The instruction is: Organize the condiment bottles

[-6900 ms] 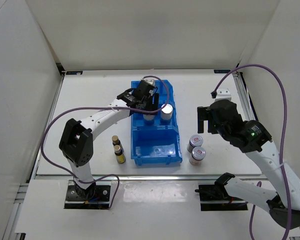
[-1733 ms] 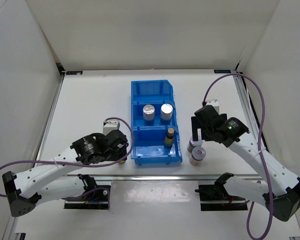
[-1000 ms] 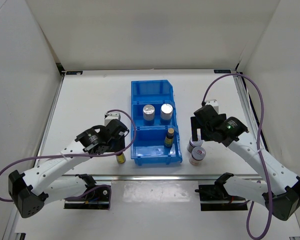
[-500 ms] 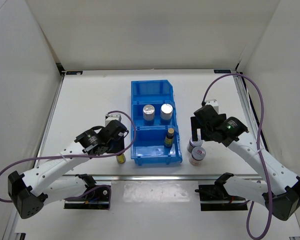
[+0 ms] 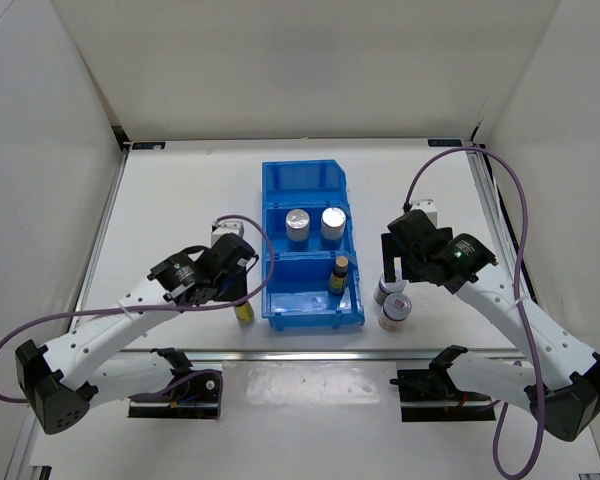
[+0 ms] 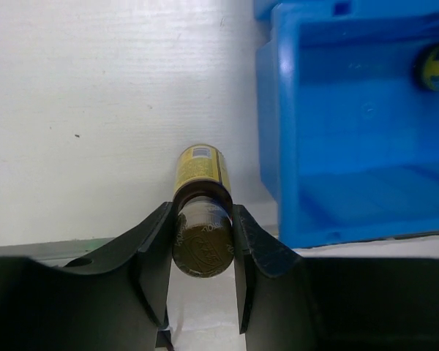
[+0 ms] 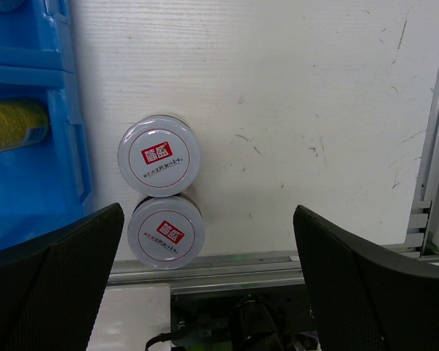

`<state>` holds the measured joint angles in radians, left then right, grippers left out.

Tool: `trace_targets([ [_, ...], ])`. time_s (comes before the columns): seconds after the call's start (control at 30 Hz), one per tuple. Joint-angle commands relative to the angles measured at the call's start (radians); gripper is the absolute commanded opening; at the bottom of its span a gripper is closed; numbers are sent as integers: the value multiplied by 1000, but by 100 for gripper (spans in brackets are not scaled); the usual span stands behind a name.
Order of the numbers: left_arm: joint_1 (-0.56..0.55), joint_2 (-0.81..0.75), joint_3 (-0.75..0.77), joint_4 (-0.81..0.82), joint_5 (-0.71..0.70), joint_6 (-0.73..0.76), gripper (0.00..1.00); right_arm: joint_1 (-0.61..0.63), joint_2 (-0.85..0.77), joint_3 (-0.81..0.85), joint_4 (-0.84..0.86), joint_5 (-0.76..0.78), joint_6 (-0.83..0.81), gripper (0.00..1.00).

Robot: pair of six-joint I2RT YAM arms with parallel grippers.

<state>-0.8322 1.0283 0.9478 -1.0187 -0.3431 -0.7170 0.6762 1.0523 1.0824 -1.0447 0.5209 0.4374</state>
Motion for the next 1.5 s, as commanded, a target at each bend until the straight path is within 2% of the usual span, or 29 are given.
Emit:
trace_targets([
  [0.0,4,2,164,-6,-42,40,11,2,0,-3,14,7,1,100],
  [0.2,-37,59,340,-35,-122,68,11,2,0,-3,14,7,1,100],
  [0.57,-258,188,468,-35,-295,33,11,2,0,-3,14,7,1,100],
  [0.93,-338,251,582,-35,-405,73,11,2,9,-3,14,7,1,100],
  [1.2,-338,292,577,-2,-335,50,11,2,9,-3,14,7,1,100],
  [1.33,-338,317,487,149,-251,37,11,2,9,-3,14,7,1,100],
  [1.47,-338,366,445,220,-212,27,11,2,9,-3,14,7,1,100],
])
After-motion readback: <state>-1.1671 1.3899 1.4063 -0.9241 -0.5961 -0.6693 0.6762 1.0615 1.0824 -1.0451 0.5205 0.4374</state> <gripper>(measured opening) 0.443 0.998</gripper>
